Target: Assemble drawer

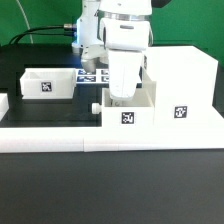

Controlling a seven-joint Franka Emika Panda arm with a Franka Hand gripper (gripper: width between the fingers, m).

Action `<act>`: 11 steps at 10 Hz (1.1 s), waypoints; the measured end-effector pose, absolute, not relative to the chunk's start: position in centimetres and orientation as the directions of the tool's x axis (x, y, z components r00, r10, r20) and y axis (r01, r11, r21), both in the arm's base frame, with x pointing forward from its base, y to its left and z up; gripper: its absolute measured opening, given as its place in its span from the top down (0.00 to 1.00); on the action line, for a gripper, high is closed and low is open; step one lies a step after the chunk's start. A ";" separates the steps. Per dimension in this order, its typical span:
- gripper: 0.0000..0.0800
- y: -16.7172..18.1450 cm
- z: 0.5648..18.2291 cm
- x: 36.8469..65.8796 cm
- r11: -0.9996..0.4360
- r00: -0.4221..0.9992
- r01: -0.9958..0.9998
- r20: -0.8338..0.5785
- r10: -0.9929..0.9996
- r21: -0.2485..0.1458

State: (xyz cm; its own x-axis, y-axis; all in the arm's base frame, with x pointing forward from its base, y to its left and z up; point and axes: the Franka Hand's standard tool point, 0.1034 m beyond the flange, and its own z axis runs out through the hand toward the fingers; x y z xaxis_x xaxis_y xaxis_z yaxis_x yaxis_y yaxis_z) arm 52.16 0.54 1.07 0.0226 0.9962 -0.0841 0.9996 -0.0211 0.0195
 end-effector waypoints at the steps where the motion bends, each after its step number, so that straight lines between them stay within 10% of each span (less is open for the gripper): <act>1: 0.95 0.4 1.1 52.2 -0.028 0.029 0.999 -0.085 0.996 0.021; 11: 0.95 0.1 1.1 52.2 -0.042 0.044 0.999 -0.087 0.995 0.020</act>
Offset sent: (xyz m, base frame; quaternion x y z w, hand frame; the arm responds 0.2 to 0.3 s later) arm 0.0000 0.0000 0.0000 0.0000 0.0000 0.0000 1.0000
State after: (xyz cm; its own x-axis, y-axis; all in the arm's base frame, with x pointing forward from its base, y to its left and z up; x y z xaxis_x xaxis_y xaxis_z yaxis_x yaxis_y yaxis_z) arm 52.23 0.14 1.09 0.0438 0.9952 -0.0872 0.9989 -0.0423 0.0200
